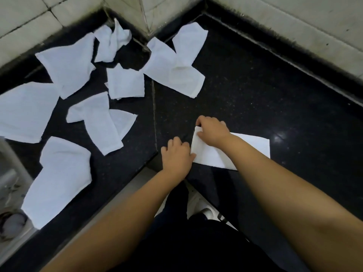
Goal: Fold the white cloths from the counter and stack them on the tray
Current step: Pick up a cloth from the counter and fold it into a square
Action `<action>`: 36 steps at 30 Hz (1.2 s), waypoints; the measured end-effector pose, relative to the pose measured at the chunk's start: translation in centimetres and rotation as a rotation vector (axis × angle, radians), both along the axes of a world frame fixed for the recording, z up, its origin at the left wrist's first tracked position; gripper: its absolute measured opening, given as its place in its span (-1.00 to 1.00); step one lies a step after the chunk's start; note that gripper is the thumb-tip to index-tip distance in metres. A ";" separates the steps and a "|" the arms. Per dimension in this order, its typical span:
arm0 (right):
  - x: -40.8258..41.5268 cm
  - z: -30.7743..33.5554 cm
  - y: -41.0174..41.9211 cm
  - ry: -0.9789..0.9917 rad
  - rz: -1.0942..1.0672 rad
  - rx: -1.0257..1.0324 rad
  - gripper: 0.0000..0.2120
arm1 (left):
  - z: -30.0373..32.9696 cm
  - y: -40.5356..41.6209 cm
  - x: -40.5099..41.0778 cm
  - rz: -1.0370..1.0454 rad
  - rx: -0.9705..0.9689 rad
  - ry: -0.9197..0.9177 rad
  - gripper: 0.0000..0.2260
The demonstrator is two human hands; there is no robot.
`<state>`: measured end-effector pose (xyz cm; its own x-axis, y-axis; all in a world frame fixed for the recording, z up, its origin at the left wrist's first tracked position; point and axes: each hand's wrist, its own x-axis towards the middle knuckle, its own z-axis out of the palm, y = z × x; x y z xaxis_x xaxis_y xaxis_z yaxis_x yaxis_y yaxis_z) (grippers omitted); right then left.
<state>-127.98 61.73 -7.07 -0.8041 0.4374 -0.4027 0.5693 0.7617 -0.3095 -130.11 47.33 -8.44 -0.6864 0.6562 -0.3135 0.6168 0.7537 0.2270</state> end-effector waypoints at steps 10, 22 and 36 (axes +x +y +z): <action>-0.2 3.0 1.3 0.169 -0.161 -0.419 -0.86 | 1.5 -0.7 -2.4 0.208 0.300 -0.353 -0.93; 4.0 9.5 5.4 0.733 -0.421 -0.421 -0.89 | 9.4 4.2 -4.4 0.305 0.881 -0.479 -0.94; 12.7 7.5 2.1 0.588 -0.315 -0.581 -0.84 | 7.1 0.1 -1.7 -0.001 0.692 -0.697 -0.88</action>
<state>-115.23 63.87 0.45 -0.8277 0.5282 -0.1895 0.3531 0.2278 -0.9074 -131.76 47.44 -1.38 -0.4929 0.8483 -0.1937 0.1781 0.3163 0.9318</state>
